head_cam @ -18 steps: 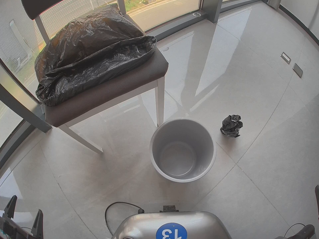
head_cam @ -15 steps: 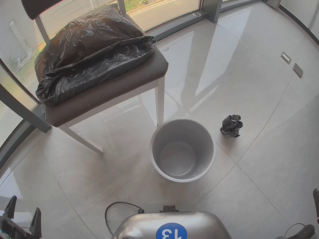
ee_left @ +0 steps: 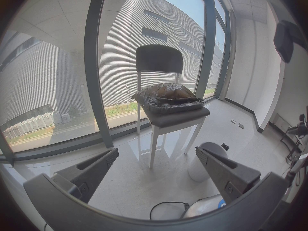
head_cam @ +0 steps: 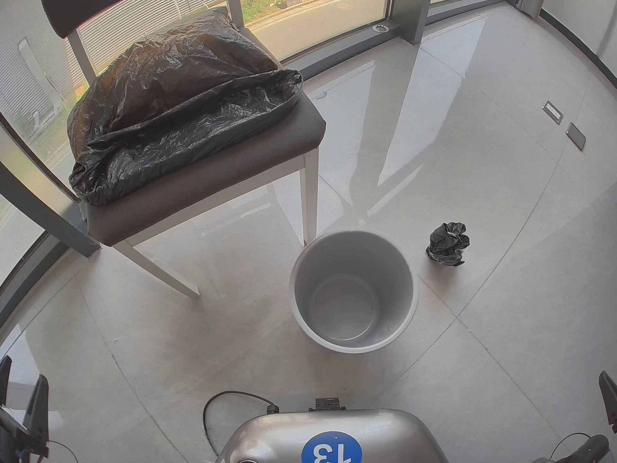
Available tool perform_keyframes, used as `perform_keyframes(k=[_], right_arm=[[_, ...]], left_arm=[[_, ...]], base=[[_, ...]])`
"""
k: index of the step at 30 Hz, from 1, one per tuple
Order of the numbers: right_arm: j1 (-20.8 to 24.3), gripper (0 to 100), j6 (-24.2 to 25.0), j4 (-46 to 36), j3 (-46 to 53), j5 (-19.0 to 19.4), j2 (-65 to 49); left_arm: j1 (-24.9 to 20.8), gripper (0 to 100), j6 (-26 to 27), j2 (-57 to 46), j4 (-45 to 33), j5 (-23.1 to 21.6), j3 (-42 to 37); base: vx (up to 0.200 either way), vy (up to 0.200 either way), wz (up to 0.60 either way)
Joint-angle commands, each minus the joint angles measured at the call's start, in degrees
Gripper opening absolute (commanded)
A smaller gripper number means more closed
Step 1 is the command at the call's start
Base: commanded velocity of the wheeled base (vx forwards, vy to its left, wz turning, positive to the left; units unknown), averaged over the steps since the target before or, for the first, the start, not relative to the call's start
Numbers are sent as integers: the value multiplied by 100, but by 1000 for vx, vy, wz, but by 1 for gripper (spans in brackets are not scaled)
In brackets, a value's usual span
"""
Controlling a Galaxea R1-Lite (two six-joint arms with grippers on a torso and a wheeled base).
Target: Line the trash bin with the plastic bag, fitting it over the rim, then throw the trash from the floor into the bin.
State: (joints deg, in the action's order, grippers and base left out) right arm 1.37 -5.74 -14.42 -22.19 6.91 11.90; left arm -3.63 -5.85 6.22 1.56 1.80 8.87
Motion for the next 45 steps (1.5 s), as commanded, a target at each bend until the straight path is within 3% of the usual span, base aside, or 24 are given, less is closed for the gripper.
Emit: perform_keyframes(k=[1, 5, 8, 9, 13, 16, 18, 27, 31, 41, 45], right_arm=[[4, 100, -885, 45, -295, 434, 691], [4, 100, -832, 18, -655, 416, 1271], [-13, 100, -806, 27, -814, 407, 1614], [-13, 100, -718, 36, -981, 416, 1948], [13, 100, -428, 203, -1218, 451, 2519], [39, 100, -305, 467, -1244, 451, 2721], [39, 100, -243, 598, -1244, 443, 2783], [48, 100, -252, 739, -1244, 478, 2923], [303, 100, -252, 862, -1227, 460, 2923], [584, 100, -296, 880, -1262, 451, 2923], [593, 100, -305, 880, -1306, 460, 2915]], left_arm=[[-955, 100, 260, 2041, -165, 154, 1459], [-867, 100, 304, 3219, -191, 356, 2400], [-560, 100, 365, 3685, -209, 549, 2778], [-243, 100, 365, 4080, -279, 435, 3059], [337, 100, 67, 5188, 257, 66, 3235], [618, 100, -65, 5689, 881, 136, 3322], [706, 100, -30, 5733, 951, 426, 3261], [214, 100, -303, 5988, 1154, 1437, 3129], [82, 100, -839, 6286, 1479, 1525, 3428], [3, 100, -1006, 6568, 1514, 1586, 3639], [3, 100, -1076, 7007, 1637, 1885, 4034]], base=[[0, 0, 0], [0, 0, 0], [0, 0, 0], [0, 0, 0], [0, 0, 0], [0, 0, 0], [0, 0, 0], [0, 0, 0], [0, 0, 0], [0, 0, 0], [0, 0, 0]])
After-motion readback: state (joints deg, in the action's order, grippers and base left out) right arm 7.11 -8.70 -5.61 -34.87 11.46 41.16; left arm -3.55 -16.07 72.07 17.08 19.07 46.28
